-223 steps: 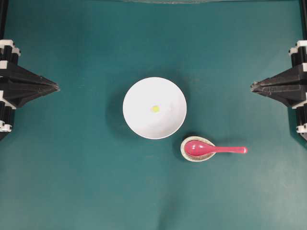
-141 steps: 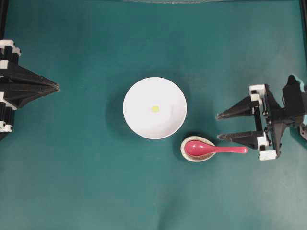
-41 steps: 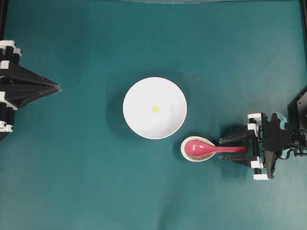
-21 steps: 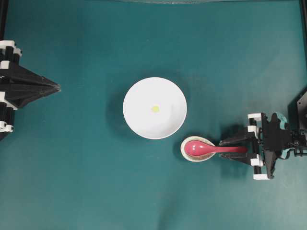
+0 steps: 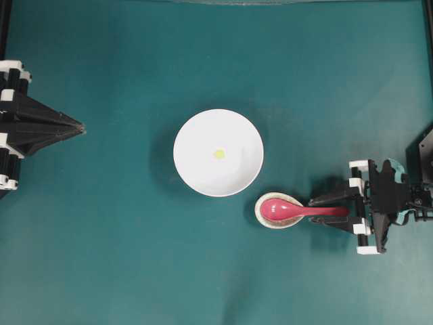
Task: Scoop the yellow hexagonal prism block from the bowl with a spoon using the right arm.
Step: 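Close the right gripper on the pink spoon handle, then lift the spoon with the right gripper and carry it over the bowl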
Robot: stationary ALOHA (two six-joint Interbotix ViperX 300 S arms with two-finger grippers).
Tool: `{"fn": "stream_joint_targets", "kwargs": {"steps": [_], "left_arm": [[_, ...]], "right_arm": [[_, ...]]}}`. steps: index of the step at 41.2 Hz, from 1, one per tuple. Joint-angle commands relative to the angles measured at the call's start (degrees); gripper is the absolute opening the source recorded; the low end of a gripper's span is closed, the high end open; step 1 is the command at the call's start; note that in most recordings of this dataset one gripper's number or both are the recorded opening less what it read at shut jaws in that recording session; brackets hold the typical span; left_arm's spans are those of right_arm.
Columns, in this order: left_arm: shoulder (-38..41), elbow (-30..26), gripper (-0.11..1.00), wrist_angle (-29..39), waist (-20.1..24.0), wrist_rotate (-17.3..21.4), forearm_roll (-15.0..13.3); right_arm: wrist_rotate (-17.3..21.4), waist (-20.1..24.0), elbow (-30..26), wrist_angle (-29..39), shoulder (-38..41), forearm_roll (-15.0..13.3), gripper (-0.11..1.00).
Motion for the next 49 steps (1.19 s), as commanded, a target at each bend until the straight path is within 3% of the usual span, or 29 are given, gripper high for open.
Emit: {"fn": "stream_joint_targets", "kwargs": {"steps": [1, 11, 19, 35, 43, 49], "left_arm": [[0.44, -1.49, 0.05, -0.26, -0.09, 0.26, 0.18], [0.09, -1.58, 0.05, -0.26, -0.09, 0.62, 0.18], [0.09, -1.58, 0.05, -0.26, -0.09, 0.62, 0.18], [0.09, -1.67, 0.05, -0.62, -0.09, 0.79, 0.09], [0.00, -1.76, 0.05, -0.26, -0.09, 1.32, 0.18], [0.00, -1.76, 0.05, -0.09, -0.09, 1.32, 0.18]], "right_arm": [[0.09, 0.26, -0.26, -0.70, -0.62, 0.18, 0.44], [0.09, 0.26, -0.35, -0.70, -0.62, 0.26, 0.41], [0.09, 0.26, -0.35, -0.79, -0.62, 0.18, 0.24], [-0.53, -0.44, 0.00, -1.85, -4.66, 0.26, 0.24], [-2.90, -2.11, 0.26, 2.46, -11.07, 0.18, 0.24], [-6.59, -4.92, -0.44, 9.49, -17.23, 0.18, 0.24]]}}
